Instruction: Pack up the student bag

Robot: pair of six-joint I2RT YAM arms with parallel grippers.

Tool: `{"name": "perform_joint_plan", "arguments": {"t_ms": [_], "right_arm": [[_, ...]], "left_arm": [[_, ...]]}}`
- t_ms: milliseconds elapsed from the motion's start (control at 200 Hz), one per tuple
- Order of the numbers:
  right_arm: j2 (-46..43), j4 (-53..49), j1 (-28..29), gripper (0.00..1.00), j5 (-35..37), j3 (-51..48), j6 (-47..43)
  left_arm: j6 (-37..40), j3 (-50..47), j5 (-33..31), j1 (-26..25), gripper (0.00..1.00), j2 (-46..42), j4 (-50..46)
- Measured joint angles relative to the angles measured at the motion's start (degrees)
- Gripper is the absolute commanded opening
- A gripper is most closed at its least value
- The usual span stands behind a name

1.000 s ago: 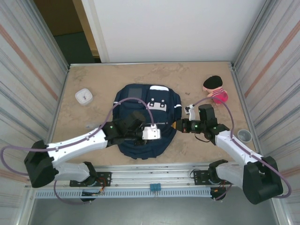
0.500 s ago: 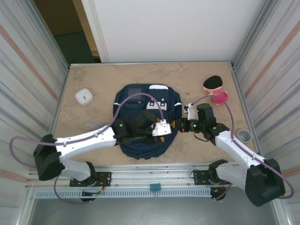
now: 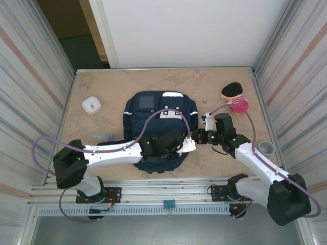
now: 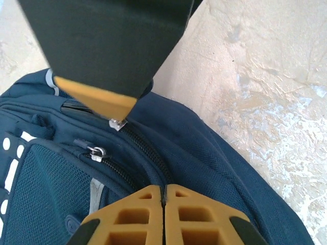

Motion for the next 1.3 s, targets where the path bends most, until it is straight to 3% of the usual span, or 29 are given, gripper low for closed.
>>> {"name": "perform_joint_plan", "arguments": {"t_ms": [351, 712, 742, 797, 837, 882, 1012, 1303], "right_arm": [[16.98, 6.45, -3.32, 0.00, -1.31, 4.63, -0.44], [24.30, 7.72, -4.13, 0.00, -2.05, 9.70, -0.15], [24.33, 7.80, -4.13, 0.09, -2.19, 9.73, 0.09], [24.33, 7.87, -4.13, 0.27, -2.27, 9.77, 0.46], [24.30, 8.13, -4.31, 0.42, -1.07, 10.01, 0.52], [24.20, 8.00, -5.31, 0.50, 0.09, 10.78, 0.44], [20.17, 5.33, -6.67, 0.52, 2.25, 13.09, -0.28], [-0.24, -1.31, 2.25, 0.54, 4.61, 10.97, -1.46]], "left_arm": [[1.44, -9.90, 6.27, 0.81, 0.00, -9.64, 3.45], [1.95, -12.83, 8.46, 1.92, 0.00, -11.02, 5.42], [1.95, -12.98, 8.39, 1.95, 0.00, -11.08, 5.60], [1.95, -13.09, 8.24, 1.92, 0.07, -11.19, 5.66], [2.03, -13.09, 8.26, 1.88, 0.17, -11.45, 5.09], [2.58, -13.11, 8.20, 1.66, 0.30, -12.15, 3.67], [4.20, -13.14, 8.28, 1.55, 0.61, -16.15, 0.13], [10.71, -13.35, 10.40, 11.39, 0.66, -30.62, -11.65]]}}
